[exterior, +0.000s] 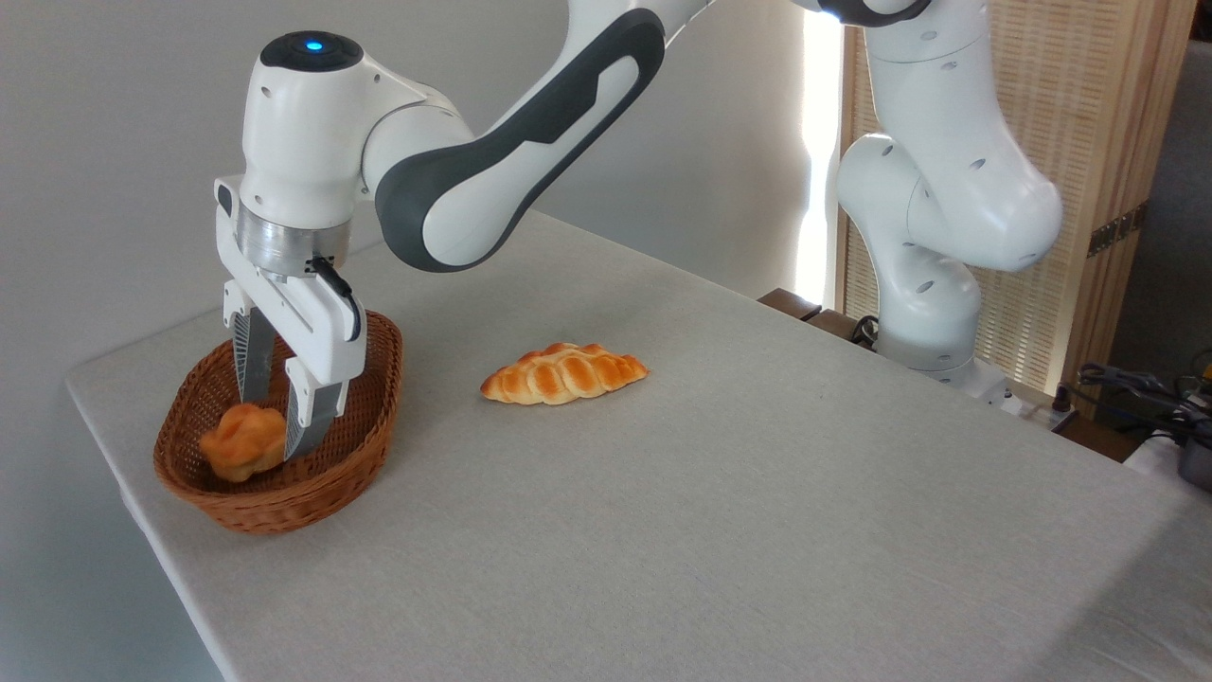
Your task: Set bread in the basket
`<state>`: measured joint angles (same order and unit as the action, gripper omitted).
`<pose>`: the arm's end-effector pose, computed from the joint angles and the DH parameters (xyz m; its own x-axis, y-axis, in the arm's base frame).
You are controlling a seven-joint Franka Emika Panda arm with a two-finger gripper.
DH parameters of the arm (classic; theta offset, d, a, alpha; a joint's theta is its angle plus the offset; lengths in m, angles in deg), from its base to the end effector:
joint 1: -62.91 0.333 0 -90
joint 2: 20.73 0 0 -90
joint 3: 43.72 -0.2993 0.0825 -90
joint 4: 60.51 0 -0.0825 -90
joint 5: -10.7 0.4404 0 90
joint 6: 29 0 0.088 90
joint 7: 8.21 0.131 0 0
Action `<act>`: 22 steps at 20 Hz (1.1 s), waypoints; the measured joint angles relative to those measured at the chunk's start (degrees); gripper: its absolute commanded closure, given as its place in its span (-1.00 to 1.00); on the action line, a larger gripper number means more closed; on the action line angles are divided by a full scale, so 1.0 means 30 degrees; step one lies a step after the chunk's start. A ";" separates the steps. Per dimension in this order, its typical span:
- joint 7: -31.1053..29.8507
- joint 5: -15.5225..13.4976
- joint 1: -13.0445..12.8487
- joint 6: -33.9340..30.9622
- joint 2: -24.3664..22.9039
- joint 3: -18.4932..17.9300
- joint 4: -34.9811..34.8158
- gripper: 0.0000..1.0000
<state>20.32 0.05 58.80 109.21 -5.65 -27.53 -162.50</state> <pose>0.6740 -0.2421 0.3908 0.6926 -0.5878 0.4182 -0.6610 -0.7493 0.0416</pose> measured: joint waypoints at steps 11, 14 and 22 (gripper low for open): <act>0.2881 0.0042 0.0622 -1.0107 -0.2454 -0.2000 0.2653 -1.00; 0.4335 0.0064 0.0718 -1.3276 -0.3601 -0.2772 0.3259 -1.00; 0.5394 0.3063 0.1029 -1.5206 -0.4794 -0.3209 0.3264 -1.00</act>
<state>36.50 9.24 61.88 63.60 -20.03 -37.16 -152.71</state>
